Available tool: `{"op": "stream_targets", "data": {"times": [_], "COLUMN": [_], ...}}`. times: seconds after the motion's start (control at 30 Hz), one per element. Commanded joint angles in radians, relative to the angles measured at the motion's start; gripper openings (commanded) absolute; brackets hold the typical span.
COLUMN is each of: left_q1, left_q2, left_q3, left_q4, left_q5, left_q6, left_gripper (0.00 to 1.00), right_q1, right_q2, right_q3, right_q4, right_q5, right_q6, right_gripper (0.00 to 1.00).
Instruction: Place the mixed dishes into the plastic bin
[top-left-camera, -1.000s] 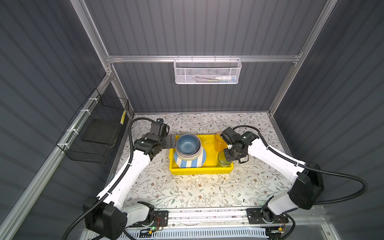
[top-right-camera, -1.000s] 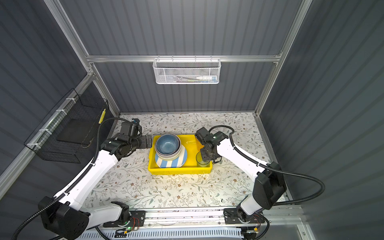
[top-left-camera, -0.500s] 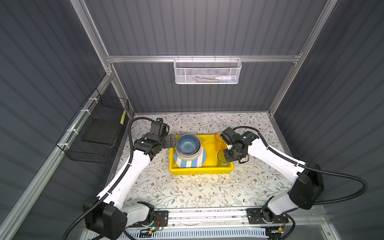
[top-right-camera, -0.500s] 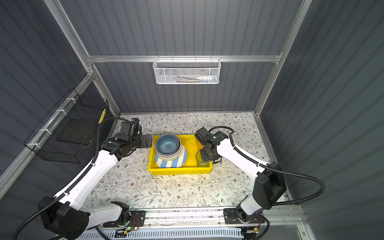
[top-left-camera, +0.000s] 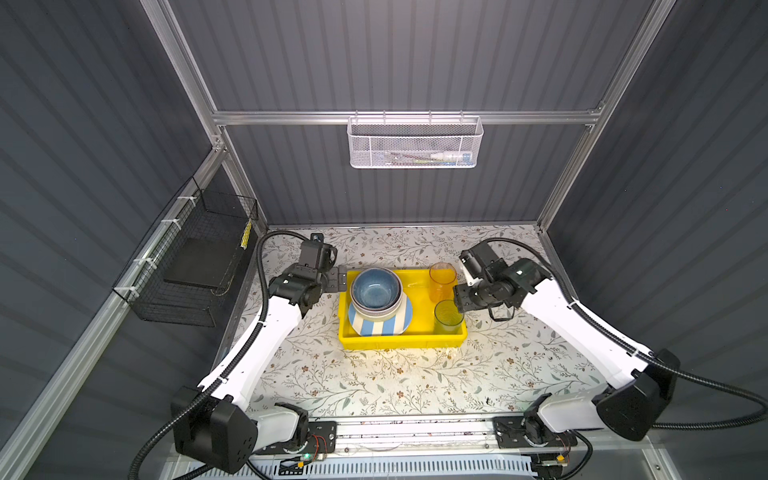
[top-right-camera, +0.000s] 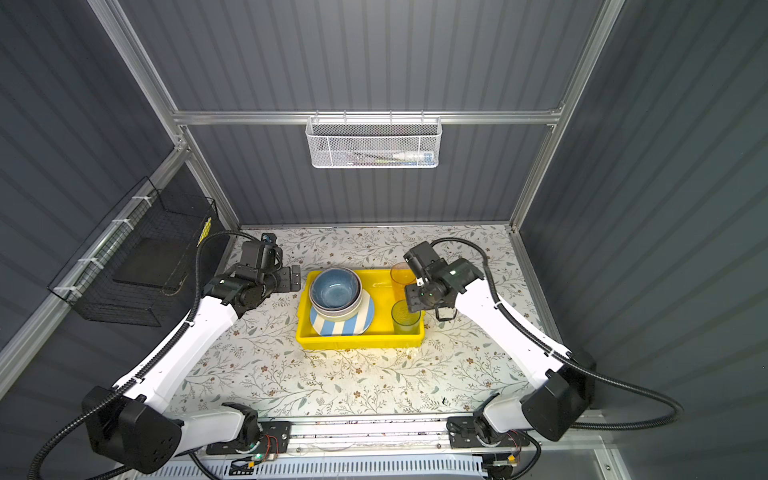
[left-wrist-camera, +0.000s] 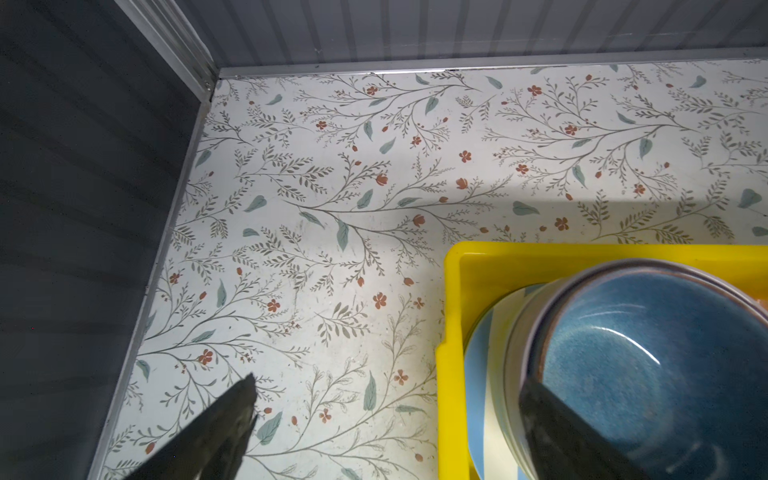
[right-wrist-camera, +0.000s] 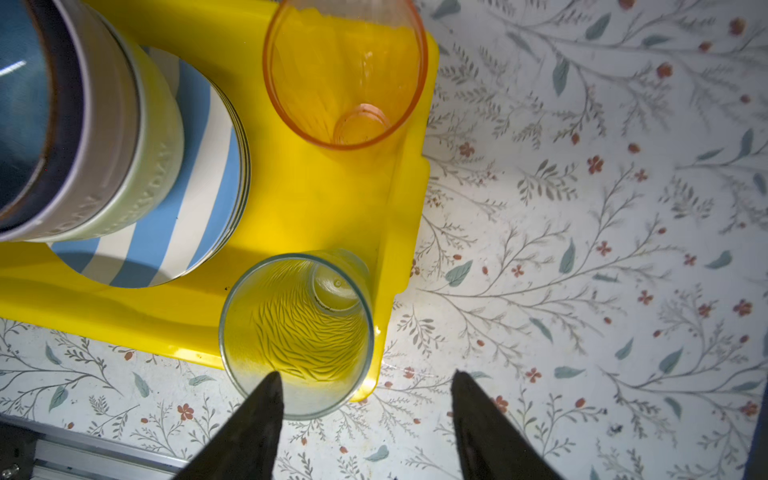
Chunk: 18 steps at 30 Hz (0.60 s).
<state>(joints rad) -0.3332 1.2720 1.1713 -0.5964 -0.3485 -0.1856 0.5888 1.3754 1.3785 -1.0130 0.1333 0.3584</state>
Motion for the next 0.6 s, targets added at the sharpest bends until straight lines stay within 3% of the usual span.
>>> {"op": "stream_targets", "data": {"times": [0.0, 0.3, 0.57], "left_q1": [0.027, 0.165, 0.225], "left_q2": [-0.023, -0.058, 0.008], "left_q3": [-0.002, -0.153, -0.305], "left_q4": [0.057, 0.291, 0.538], "left_q5": [-0.04, 0.048, 0.026], "left_q6": [0.049, 0.077, 0.087], "left_gripper": [1.0, 1.0, 1.0], "right_q1": [-0.032, -0.166, -0.362], "right_q2": [-0.051, -0.237, -0.317], "right_q3": [0.022, -0.159, -0.454], "right_q4": [0.062, 0.418, 0.818], "right_q5": [-0.005, 0.063, 0.129], "right_q6": [-0.058, -0.181, -0.284], "right_gripper": [0.73, 0.99, 0.99]}}
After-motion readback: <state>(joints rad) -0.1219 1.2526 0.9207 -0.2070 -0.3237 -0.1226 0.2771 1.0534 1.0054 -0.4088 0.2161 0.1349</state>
